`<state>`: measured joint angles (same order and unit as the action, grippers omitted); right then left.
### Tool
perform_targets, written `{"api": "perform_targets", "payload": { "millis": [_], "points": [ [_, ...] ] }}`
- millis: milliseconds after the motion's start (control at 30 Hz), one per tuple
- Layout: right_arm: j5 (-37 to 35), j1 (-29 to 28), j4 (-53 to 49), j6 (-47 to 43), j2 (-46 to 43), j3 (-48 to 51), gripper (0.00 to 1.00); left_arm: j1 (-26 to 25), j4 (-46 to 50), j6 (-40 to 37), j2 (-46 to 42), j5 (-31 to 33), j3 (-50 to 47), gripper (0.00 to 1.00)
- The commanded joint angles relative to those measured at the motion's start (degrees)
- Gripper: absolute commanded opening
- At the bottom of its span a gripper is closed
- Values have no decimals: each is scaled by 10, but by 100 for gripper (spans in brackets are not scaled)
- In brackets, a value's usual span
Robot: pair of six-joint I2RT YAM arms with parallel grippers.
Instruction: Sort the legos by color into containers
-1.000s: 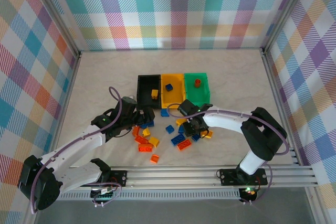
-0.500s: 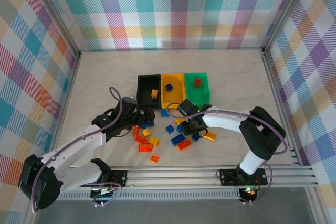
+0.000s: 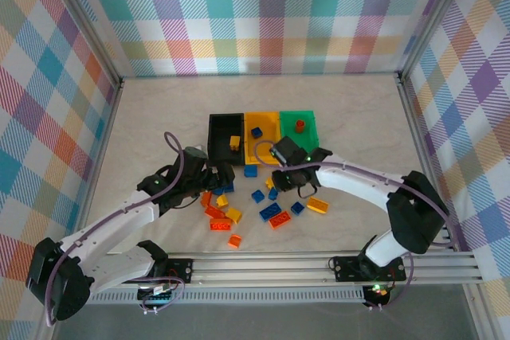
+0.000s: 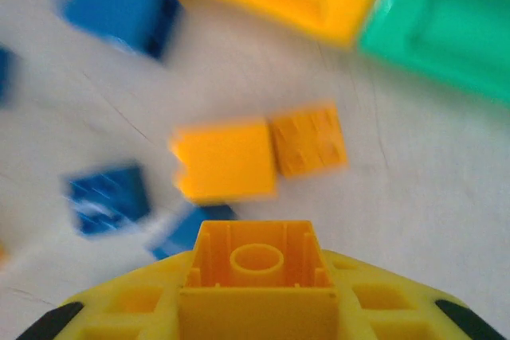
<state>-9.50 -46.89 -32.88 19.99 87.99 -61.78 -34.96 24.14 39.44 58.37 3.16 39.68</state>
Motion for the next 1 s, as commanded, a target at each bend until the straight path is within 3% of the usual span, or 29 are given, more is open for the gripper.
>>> {"api": "perform_targets", "payload": {
  "millis": [0, 233, 500, 800, 967],
  "points": [
    [39, 1, 4, -20, 36, -94, 29, 6, 25, 3, -21, 21, 5, 100],
    [64, 5, -8, -21, 230, -342, 30, 8, 51, 9, -50, 29, -4, 100],
    [56, 12, -93, -19, 416, -582, 33, 11, 63, 1, -58, 23, -12, 100],
    [65, 15, -94, -6, 447, -633, 56, 16, 64, -3, -58, 18, -12, 100],
    [56, 15, -58, 6, 397, -586, 60, 17, 61, -6, -54, 12, -7, 100]
  ]
}}
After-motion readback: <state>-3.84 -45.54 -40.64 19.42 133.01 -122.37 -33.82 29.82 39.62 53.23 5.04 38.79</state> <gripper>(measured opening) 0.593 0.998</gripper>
